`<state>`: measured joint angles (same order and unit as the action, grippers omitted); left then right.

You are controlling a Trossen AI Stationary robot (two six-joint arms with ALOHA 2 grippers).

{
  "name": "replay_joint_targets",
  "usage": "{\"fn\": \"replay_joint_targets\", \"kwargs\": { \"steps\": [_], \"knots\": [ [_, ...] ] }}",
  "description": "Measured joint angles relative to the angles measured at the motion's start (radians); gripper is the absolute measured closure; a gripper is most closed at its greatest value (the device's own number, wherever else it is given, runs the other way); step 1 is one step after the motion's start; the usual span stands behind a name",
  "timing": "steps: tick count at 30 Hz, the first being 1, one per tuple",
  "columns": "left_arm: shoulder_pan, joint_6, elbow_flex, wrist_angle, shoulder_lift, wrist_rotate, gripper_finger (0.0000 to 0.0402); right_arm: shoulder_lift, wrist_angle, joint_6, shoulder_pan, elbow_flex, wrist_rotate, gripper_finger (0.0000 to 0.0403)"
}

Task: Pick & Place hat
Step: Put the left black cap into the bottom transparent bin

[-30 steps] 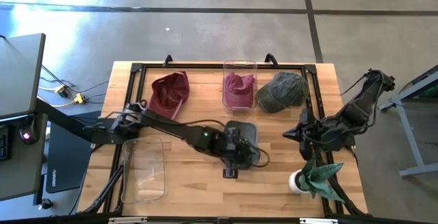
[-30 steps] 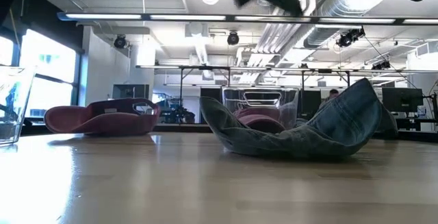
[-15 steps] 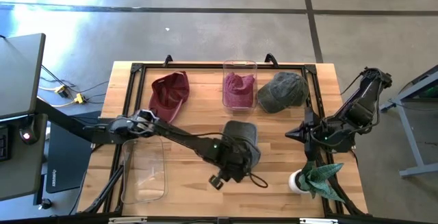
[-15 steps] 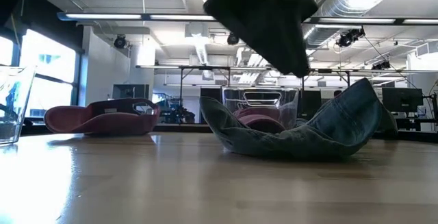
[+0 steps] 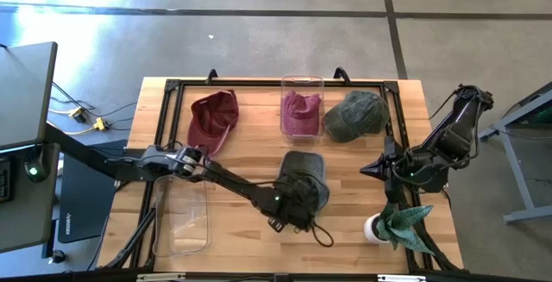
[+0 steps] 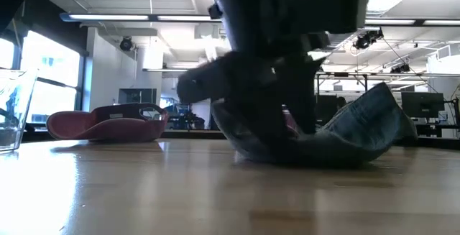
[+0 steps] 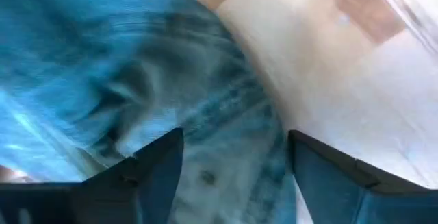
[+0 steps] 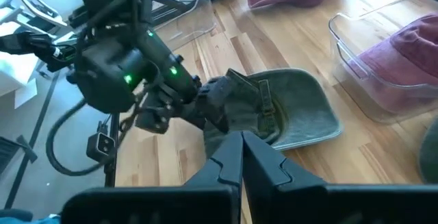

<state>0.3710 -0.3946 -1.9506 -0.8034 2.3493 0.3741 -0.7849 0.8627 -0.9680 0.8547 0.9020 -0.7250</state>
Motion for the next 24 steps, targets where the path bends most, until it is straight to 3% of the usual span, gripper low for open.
{"fn": "replay_joint_targets", "kwargs": {
  "steps": [6, 12, 17, 24],
  "knots": [
    [-0.009, 0.162, 0.003, -0.036, 0.003, -0.007, 0.0231, 0.000, -0.008, -0.002, 0.000, 0.000, 0.000, 0.0402],
    [-0.041, 0.286, 0.002, -0.036, 0.004, -0.137, 0.0380, 0.000, -0.012, -0.002, 0.000, 0.000, -0.003, 0.0402],
    [-0.053, 0.396, -0.026, -0.096, -0.037, -0.172, 0.0396, 0.000, -0.014, -0.001, 0.000, 0.000, -0.002, 0.0402],
    [-0.071, 0.462, -0.035, -0.152, -0.216, -0.244, 0.0400, 0.008, -0.014, 0.006, 0.000, 0.000, -0.010, 0.0402]
  ]
}}
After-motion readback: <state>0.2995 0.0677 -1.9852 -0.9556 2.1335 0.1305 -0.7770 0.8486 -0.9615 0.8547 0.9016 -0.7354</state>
